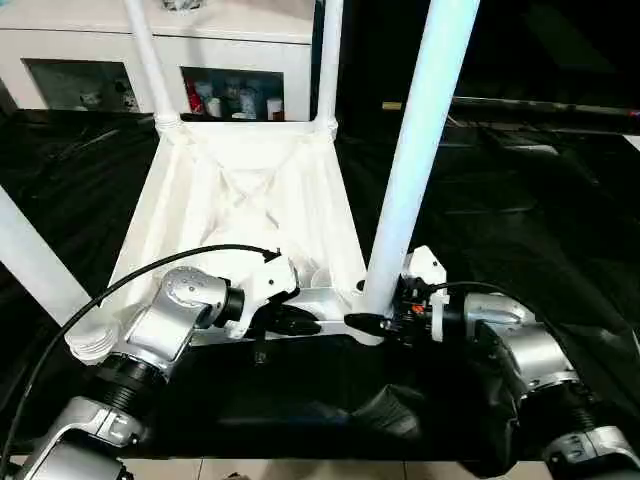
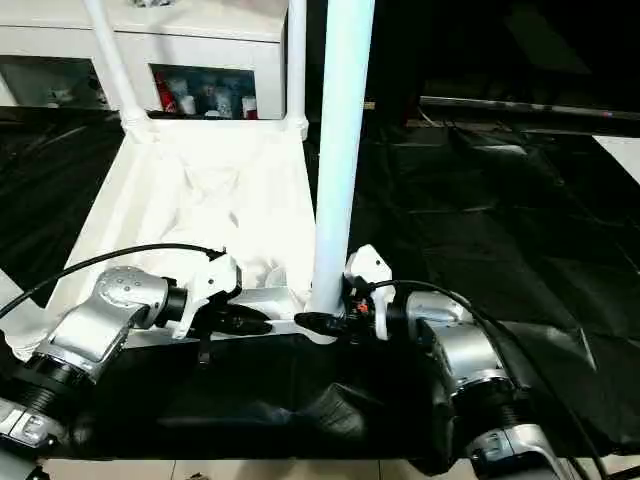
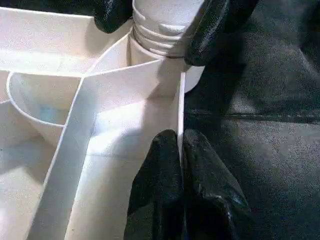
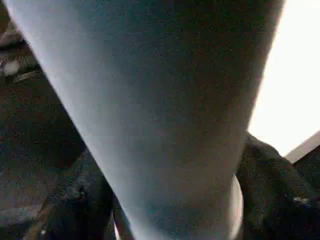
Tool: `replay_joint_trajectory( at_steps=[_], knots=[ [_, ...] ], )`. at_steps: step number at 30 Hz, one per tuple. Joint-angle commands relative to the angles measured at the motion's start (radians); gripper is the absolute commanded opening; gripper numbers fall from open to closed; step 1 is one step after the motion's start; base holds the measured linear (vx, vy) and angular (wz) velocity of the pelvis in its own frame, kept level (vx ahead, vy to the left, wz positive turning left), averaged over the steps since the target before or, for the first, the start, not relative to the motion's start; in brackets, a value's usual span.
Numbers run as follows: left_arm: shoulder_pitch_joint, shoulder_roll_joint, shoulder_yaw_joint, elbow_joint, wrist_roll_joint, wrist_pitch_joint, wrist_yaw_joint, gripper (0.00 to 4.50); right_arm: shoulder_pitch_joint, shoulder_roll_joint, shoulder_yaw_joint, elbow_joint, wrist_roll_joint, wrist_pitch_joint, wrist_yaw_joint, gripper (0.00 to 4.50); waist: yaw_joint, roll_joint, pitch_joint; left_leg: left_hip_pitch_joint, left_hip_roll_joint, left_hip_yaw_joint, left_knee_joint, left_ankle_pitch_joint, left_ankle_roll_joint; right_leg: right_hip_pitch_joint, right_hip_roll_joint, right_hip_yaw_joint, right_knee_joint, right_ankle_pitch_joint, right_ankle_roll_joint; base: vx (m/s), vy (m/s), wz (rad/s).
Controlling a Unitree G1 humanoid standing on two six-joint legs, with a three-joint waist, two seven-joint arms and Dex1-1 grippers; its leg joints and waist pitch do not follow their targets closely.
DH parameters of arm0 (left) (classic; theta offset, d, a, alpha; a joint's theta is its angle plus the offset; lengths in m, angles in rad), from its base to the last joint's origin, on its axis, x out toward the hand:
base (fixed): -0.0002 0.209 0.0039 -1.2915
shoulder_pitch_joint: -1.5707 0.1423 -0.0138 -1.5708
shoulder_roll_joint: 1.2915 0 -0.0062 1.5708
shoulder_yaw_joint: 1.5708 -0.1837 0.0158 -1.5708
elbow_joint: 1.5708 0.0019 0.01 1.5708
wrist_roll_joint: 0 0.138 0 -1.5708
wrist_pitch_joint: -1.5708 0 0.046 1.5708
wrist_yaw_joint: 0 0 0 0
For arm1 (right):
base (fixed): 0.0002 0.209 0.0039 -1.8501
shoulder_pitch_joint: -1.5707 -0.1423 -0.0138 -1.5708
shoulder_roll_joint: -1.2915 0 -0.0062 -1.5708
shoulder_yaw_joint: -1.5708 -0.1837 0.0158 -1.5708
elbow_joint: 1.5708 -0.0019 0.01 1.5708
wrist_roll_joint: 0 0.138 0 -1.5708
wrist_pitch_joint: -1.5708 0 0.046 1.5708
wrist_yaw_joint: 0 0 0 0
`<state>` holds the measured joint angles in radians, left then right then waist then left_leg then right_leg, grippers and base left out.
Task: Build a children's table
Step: Rotate leg to tighten
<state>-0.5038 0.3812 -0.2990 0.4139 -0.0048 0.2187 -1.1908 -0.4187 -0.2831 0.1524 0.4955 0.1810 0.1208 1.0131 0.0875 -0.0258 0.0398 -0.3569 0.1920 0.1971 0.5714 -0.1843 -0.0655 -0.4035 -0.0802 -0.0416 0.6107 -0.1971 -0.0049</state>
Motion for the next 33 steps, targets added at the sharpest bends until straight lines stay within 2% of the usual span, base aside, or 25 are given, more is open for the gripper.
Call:
replay_joint_trajectory(
  at_steps=[1,6,10,11,14,15,17,18,23,24,26,30,32,33],
  knots=[
    [0.007,-0.046,0.001,0.038,-0.019,0.005,0.047,0.0,-0.003,0.018,-0.021,0.027,-0.022,-0.011,-0.089,2.98,-0.001,-0.013,-0.048,0.004,0.037,-0.015,-0.061,-0.176,0.042,0.045,-0.061,0.038,-0.074,-0.191,-0.207,0.0,0.0,0.0],
    [-0.033,-0.12,0.003,0.137,0.033,0.009,0.205,0.0,-0.003,0.099,-0.049,0.092,-0.057,-0.018,-0.296,2.75,-0.004,-0.014,-0.042,0.012,0.035,-0.018,-0.068,-0.25,0.008,0.037,-0.063,0.04,-0.093,-0.364,-0.148,0.0,0.0,0.0],
    [-0.09,-0.198,0.01,0.237,0.074,0.036,0.362,0.0,-0.034,0.186,-0.081,0.151,-0.087,0.001,-0.52,2.73,-0.006,-0.013,-0.042,0.015,0.033,-0.02,-0.07,-0.27,-0.005,0.032,-0.062,0.041,-0.1,-0.418,-0.124,0.0,0.0,0.0],
    [-0.09,-0.198,0.01,0.237,0.074,0.036,0.362,0.0,-0.034,0.186,-0.081,0.151,-0.087,0.001,-0.52,2.73,-0.006,-0.013,-0.043,0.014,0.033,-0.022,-0.071,-0.273,-0.006,0.033,-0.063,0.041,-0.101,-0.43,-0.118,0.0,0.0,0.0],
    [-0.131,-0.249,0.018,0.298,0.095,0.045,0.456,0.0,-0.064,0.232,-0.089,0.203,-0.111,-0.006,-0.639,2.73,-0.006,-0.012,-0.043,0.013,0.031,-0.021,-0.071,-0.273,-0.003,0.029,-0.061,0.042,-0.103,-0.417,-0.111,0.0,0.0,0.0],
    [-0.152,-0.272,0.015,0.33,0.115,0.046,0.51,0.0,-0.081,0.252,-0.089,0.231,-0.133,-0.016,-0.702,2.73,-0.006,-0.013,-0.046,0.012,0.031,-0.022,-0.072,-0.269,-0.004,0.032,-0.06,0.041,-0.1,-0.398,-0.113,0.0,0.0,0.0],
    [-0.164,-0.287,0.008,0.353,0.134,0.04,0.545,0.0,-0.097,0.27,-0.098,0.255,-0.14,-0.025,-0.747,2.73,-0.005,-0.011,-0.047,0.015,0.031,-0.02,-0.07,-0.268,-0.006,0.029,-0.061,0.041,-0.1,-0.375,-0.118,0.0,0.0,0.0],
    [-0.167,-0.291,0.008,0.361,0.138,0.036,0.555,0.0,-0.102,0.276,-0.103,0.263,-0.138,-0.027,-0.758,2.73,-0.004,-0.013,-0.048,0.011,0.031,-0.02,-0.07,-0.263,0.001,0.033,-0.061,0.041,-0.097,-0.35,-0.122,0.0,0.0,0.0],
    [-0.157,-0.293,0.016,0.344,0.115,0.009,0.508,0.0,-0.113,0.274,-0.103,0.26,-0.124,-0.077,-0.703,2.73,-0.001,-0.015,-0.049,0.006,0.031,-0.019,-0.068,-0.247,0.022,0.038,-0.062,0.04,-0.092,-0.3,-0.133,0.0,0.0,0.0],
    [-0.155,-0.287,0.017,0.342,0.112,-0.009,0.49,0.0,-0.11,0.267,-0.102,0.248,-0.112,-0.094,-0.663,3.07,-0.001,-0.016,-0.048,0.005,0.031,-0.018,-0.069,-0.249,0.027,0.039,-0.062,0.04,-0.094,-0.308,-0.132,0.0,0.0,0.0],
    [-0.151,-0.275,0.022,0.338,0.101,-0.028,0.453,0.0,-0.106,0.25,-0.095,0.229,-0.099,-0.116,-0.599,3.42,0.0,-0.018,-0.048,0.005,0.031,-0.018,-0.068,-0.247,0.035,0.039,-0.062,0.04,-0.095,-0.318,-0.13,0.0,0.0,0.0],
    [-0.14,-0.249,0.029,0.321,0.083,-0.058,0.391,0.0,-0.094,0.207,-0.073,0.185,-0.072,-0.108,-0.466,3.63,-0.001,-0.02,-0.046,0.0,0.032,-0.019,-0.069,-0.247,0.046,0.042,-0.061,0.038,-0.098,-0.339,-0.121,0.0,0.0,0.0],
    [-0.131,-0.229,0.036,0.307,0.066,-0.087,0.346,0.0,-0.079,0.165,-0.044,0.143,-0.058,-0.077,-0.363,3.88,-0.001,-0.021,-0.045,-0.002,0.031,-0.02,-0.069,-0.243,0.054,0.044,-0.063,0.037,-0.101,-0.37,-0.114,0.0,0.0,0.0],
    [-0.118,-0.209,0.038,0.285,0.044,-0.101,0.289,0.0,-0.067,0.129,-0.027,0.111,-0.051,-0.071,-0.293,3.88,0.0,-0.022,-0.045,0.002,0.033,-0.02,-0.069,-0.244,0.058,0.041,-0.064,0.037,-0.103,-0.389,-0.111,0.0,0.0,0.0]
  ],
)
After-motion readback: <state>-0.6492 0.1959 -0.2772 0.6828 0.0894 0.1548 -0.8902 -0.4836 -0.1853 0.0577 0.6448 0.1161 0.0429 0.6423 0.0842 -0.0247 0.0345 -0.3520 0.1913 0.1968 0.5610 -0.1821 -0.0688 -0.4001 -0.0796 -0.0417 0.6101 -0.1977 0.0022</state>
